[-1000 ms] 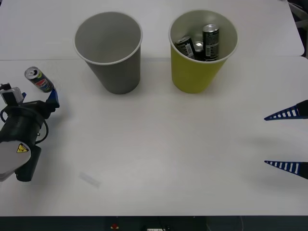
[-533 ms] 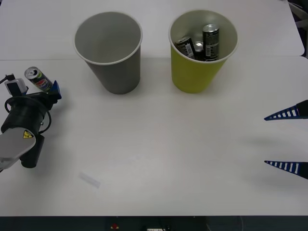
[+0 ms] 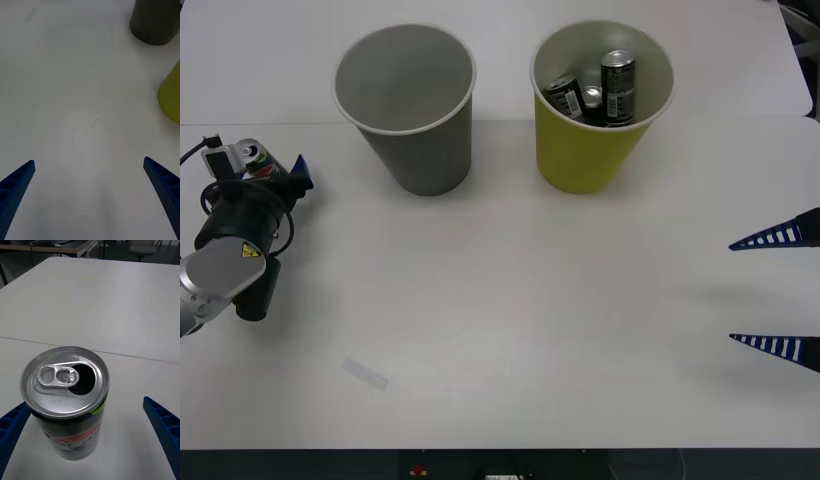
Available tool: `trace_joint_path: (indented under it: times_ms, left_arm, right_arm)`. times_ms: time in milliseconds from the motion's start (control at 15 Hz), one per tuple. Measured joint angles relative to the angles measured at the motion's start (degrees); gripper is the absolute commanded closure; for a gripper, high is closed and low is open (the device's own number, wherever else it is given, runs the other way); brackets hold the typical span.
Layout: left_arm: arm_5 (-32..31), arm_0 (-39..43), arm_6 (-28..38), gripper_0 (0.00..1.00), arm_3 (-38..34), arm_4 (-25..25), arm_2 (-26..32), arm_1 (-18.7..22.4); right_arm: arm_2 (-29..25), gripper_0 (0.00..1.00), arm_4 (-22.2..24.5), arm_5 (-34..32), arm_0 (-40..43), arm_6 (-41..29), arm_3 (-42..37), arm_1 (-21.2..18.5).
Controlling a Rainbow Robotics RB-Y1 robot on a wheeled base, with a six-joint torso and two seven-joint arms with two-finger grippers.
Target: Put the can into the green bin and the plastic bottle into the gray bin
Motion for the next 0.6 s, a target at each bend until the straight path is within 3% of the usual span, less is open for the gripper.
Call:
trace_joint_path:
  times_ms: [333, 400, 467, 600]
  left_arm:
    - [-2.1, -1.8, -0.1, 0.0, 2.5, -0.2, 0.0, -0.7]
    - [-2.2, -1.8, -0.2, 0.35, 2.6, -0.2, 0.0, -0.7]
    - [-2.2, -1.8, -0.3, 0.95, 2.7, -0.4, 0.0, -0.7]
    - [-2.2, -1.8, -0.2, 1.0, 3.0, -0.9, 0.0, -0.7]
  right_arm:
    - [0.0, 0.0, 0.0, 0.0, 0.0, 0.0, 0.0, 0.0]
    - [0.0, 0.0, 0.0, 0.0, 0.0, 0.0, 0.0, 0.0]
    - [0.0, 0.0, 0.0, 0.0, 0.0, 0.0, 0.0, 0.0]
    - [0.0, 0.0, 0.0, 0.0, 0.0, 0.0, 0.0, 0.0]
